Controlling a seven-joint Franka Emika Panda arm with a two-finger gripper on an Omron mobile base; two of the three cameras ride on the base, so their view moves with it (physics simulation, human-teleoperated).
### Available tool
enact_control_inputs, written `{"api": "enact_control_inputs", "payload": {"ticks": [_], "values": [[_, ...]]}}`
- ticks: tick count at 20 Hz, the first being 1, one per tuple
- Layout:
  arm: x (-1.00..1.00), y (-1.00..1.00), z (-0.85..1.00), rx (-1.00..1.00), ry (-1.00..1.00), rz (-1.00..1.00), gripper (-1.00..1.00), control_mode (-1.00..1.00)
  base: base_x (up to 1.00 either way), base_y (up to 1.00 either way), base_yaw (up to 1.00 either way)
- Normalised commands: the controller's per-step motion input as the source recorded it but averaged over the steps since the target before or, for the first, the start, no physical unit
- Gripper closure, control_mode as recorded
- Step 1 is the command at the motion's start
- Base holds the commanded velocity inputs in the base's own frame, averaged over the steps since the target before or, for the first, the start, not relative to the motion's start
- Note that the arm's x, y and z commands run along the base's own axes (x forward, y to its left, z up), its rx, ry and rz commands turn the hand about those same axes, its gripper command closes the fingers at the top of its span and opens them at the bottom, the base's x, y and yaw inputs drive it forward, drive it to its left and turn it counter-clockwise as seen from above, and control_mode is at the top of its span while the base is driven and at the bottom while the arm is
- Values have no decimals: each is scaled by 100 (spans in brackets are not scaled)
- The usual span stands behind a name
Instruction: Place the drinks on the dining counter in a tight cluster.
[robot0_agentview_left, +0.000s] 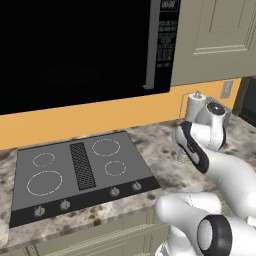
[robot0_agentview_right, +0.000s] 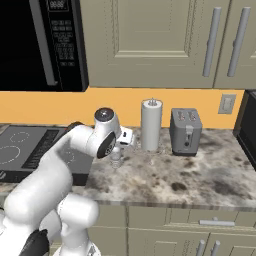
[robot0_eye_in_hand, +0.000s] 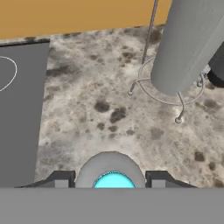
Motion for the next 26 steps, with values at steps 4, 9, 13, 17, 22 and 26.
{"api": "enact_control_inputs", "payload": {"ticks": [4, 9, 13, 17, 22, 26], "values": [[-77, 14, 71, 0, -3, 0, 100, -100, 0, 0, 0], [-48, 15, 67, 0, -2, 0, 100, -100, 0, 0, 0], [-47, 3, 88, 0, 0, 0, 100, -100, 0, 0, 0], [-41, 0, 74, 0, 0, 0, 100, -100, 0, 0, 0], [-22, 0, 19, 0, 0, 0, 100, -100, 0, 0, 0], [0, 0, 0, 0, 0, 0, 100, -100, 0, 0, 0]]}}
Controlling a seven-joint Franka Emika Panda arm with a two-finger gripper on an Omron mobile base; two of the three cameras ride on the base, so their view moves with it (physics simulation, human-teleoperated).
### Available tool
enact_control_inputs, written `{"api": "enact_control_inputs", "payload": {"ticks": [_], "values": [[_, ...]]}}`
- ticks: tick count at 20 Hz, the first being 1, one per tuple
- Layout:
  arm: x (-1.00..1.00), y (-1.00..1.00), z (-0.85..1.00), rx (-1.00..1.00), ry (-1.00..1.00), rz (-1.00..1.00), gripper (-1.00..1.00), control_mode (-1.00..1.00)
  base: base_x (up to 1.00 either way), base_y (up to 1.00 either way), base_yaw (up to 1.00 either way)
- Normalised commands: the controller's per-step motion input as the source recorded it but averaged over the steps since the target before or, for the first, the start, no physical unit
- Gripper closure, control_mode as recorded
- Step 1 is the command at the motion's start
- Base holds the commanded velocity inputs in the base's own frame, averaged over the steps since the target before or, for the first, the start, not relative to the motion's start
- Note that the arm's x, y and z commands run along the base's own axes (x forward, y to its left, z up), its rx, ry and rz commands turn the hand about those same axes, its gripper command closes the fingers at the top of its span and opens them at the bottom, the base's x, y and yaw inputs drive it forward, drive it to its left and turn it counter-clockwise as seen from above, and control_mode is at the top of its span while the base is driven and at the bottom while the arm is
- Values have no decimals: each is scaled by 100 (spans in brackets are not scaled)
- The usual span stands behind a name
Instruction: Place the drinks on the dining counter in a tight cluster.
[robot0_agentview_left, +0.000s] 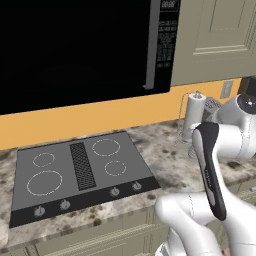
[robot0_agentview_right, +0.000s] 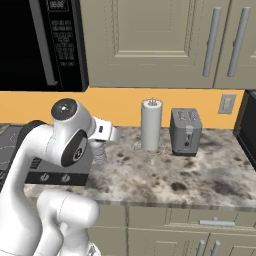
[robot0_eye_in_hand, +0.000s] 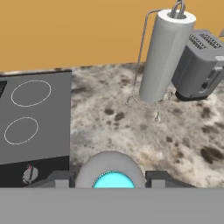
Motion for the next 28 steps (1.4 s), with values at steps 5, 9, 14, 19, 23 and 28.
{"api": "enact_control_inputs", "payload": {"ticks": [5, 9, 14, 19, 23, 28], "values": [[0, 0, 0, 0, 0, 0, 100, 100, -31, -16, -9], [0, 0, 0, 0, 0, 0, 100, 100, -100, -32, -48], [0, 0, 0, 0, 0, 0, 100, 100, -74, 0, -63], [0, 0, 0, 0, 0, 0, 100, 100, -10, 13, -94], [0, 0, 0, 0, 0, 0, 100, 100, 0, 6, -100], [0, 0, 0, 0, 0, 0, 100, 100, 0, 3, -100]]}}
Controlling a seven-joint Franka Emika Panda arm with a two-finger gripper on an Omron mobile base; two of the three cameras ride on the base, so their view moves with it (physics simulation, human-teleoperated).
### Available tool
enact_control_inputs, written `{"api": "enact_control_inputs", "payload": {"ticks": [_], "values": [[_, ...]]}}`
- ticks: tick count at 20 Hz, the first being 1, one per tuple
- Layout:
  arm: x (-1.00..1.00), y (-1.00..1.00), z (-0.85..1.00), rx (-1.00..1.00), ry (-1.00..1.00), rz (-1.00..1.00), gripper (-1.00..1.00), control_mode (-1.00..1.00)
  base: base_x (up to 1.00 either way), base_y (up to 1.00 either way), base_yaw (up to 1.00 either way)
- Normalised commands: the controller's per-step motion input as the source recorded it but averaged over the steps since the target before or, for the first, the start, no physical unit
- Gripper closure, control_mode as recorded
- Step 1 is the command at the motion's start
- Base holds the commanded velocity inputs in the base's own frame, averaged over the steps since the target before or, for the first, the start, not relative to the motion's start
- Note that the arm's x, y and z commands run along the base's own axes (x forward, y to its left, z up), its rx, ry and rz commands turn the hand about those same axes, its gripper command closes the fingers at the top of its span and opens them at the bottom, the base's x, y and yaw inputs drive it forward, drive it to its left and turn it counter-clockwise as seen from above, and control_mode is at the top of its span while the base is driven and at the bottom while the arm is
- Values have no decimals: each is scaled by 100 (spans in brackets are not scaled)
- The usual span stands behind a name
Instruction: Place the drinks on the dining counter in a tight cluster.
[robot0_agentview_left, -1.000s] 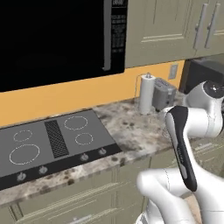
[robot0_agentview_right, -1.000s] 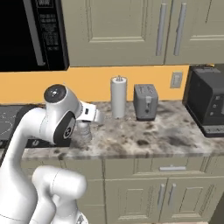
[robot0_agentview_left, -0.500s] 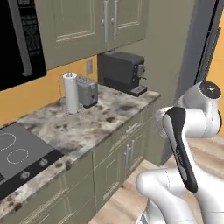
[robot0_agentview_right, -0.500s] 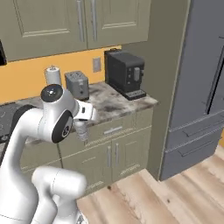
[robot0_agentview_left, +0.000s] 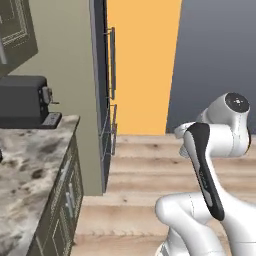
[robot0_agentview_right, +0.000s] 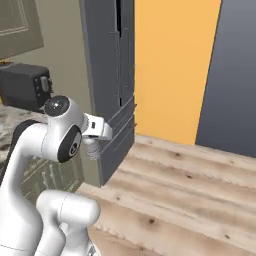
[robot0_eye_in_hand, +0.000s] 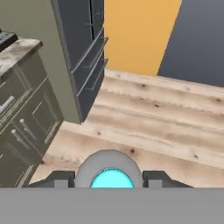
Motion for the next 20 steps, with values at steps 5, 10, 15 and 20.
{"api": "enact_control_inputs", "payload": {"ticks": [5, 10, 15, 20], "values": [[0, 0, 0, 0, 0, 0, 100, 100, 0, 1, -100], [0, 0, 0, 0, 0, 0, 100, 100, 0, 0, -100], [0, 0, 0, 0, 0, 0, 100, 100, 0, 0, -100], [0, 0, 0, 0, 0, 0, 100, 100, 71, 73, -61]]}}
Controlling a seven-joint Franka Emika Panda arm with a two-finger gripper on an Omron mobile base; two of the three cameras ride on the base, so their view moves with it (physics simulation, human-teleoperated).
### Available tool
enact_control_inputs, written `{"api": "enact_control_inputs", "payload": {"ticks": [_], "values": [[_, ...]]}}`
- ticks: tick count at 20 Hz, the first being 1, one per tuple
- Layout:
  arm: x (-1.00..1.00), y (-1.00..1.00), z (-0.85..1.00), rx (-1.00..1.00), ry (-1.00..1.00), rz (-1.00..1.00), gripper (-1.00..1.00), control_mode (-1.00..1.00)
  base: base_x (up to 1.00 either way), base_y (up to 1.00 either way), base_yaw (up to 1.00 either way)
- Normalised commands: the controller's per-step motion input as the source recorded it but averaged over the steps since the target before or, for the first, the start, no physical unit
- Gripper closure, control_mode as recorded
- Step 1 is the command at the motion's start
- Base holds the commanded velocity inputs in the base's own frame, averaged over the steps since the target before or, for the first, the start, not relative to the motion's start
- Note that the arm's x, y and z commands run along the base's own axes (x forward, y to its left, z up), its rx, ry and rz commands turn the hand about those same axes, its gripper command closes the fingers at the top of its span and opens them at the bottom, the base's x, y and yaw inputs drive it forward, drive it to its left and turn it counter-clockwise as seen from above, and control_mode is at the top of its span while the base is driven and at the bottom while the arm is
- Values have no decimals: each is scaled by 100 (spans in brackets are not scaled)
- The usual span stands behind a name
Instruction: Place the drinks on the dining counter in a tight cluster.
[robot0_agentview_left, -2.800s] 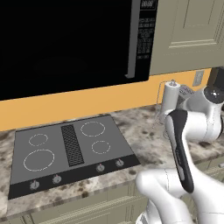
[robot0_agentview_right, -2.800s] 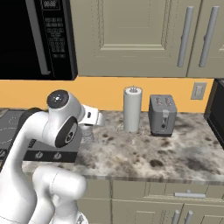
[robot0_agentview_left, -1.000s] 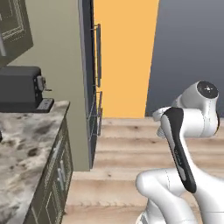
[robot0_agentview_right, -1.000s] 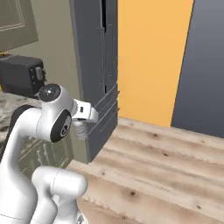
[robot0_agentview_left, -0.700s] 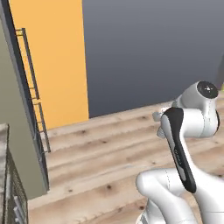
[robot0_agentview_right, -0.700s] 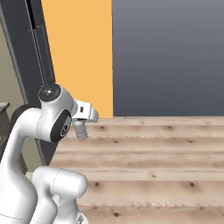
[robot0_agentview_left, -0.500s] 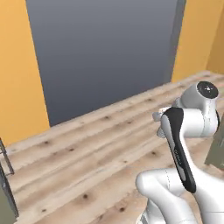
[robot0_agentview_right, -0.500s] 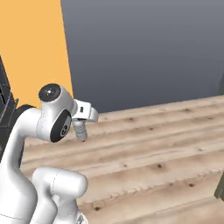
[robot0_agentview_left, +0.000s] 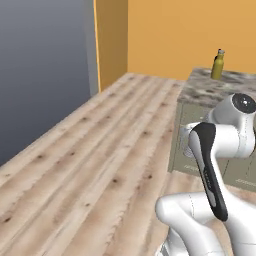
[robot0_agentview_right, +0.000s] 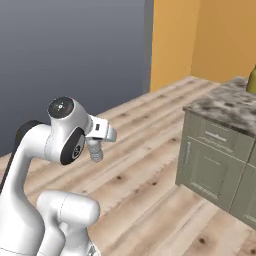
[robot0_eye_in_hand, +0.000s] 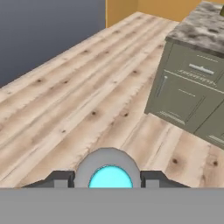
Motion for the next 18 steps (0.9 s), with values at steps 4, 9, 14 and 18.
{"api": "enact_control_inputs", "payload": {"ticks": [4, 9, 14, 18], "values": [[0, 0, 0, 0, 0, 0, 100, 100, 100, 100, -31], [0, 0, 0, 0, 0, 0, 100, 100, 100, 100, -33], [0, 0, 0, 0, 0, 0, 100, 100, 100, 100, -36], [0, 0, 0, 0, 0, 0, 100, 100, 100, 85, -38]]}}
